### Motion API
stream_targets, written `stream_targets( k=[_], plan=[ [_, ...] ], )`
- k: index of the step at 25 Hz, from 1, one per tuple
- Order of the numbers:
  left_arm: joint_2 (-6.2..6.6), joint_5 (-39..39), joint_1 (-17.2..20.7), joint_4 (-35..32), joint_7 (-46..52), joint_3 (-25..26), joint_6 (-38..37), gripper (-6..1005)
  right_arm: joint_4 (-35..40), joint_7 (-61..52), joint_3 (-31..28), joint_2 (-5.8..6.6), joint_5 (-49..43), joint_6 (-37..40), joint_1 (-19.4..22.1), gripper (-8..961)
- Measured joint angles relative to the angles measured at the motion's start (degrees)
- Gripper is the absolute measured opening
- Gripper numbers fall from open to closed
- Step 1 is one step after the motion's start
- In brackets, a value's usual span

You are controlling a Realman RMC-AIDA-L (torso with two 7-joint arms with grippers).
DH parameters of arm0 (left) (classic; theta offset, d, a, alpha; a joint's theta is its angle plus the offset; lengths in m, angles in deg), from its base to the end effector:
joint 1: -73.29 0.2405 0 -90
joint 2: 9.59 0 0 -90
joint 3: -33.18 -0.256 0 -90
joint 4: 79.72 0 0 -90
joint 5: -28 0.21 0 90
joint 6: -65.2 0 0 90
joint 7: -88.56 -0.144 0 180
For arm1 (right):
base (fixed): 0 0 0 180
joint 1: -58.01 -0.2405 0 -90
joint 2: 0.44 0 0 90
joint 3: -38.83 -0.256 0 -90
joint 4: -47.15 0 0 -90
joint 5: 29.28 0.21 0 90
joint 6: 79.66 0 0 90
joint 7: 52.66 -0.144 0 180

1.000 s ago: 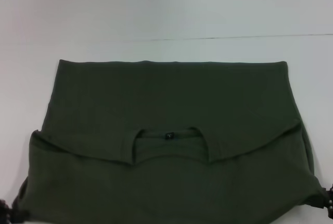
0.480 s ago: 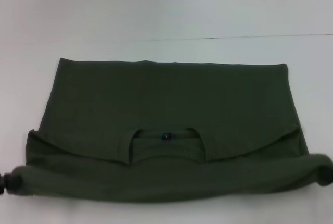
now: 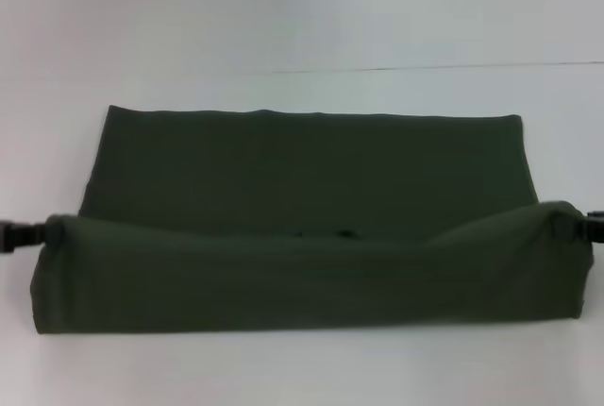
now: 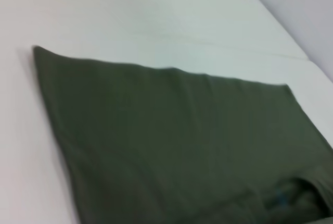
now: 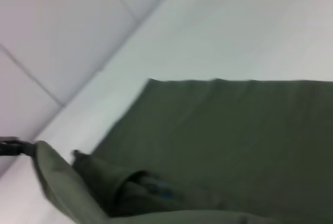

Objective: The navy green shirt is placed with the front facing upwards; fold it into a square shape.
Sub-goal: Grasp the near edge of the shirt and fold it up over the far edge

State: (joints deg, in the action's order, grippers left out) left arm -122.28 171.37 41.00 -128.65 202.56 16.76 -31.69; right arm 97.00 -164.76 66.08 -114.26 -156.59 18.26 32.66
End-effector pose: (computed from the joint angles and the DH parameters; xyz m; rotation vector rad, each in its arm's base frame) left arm -0.3256 0.3259 0.0992 -2.3556 -1.4339 -0.3910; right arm 0.3170 0.3072 0.0863 -2.4366 1.3513 0.5582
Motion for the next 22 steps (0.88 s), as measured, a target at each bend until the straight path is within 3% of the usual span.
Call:
stream_targets(
  k=[8,13,17,22],
  plan=[
    [-0.12,-0.2,-3.9,1.7,5.9,-0.5,11.7,34,-6.6,-2.2,0.1,0.15,-2.8,-13.1,-6.2,88],
    [-0.57,-0.6,-6.1,2.3,8.4,-2.6,18.0,34,-7.7,-2.6,0.2,-0.79,-2.8,-20.0,-9.4,87],
    [-1.72,-1.1,-8.6,3.2,8.1,-4.0,23.8,34,-8.1,-2.7,1.3,-1.70,-2.7,-27.2,-11.7,86],
    [-3.69,-1.4,-11.7,3.7,8.2,-7.0,31.5,34,-8.1,-3.4,3.7,-1.98,-2.6,-32.1,-12.5,86]
  ],
)
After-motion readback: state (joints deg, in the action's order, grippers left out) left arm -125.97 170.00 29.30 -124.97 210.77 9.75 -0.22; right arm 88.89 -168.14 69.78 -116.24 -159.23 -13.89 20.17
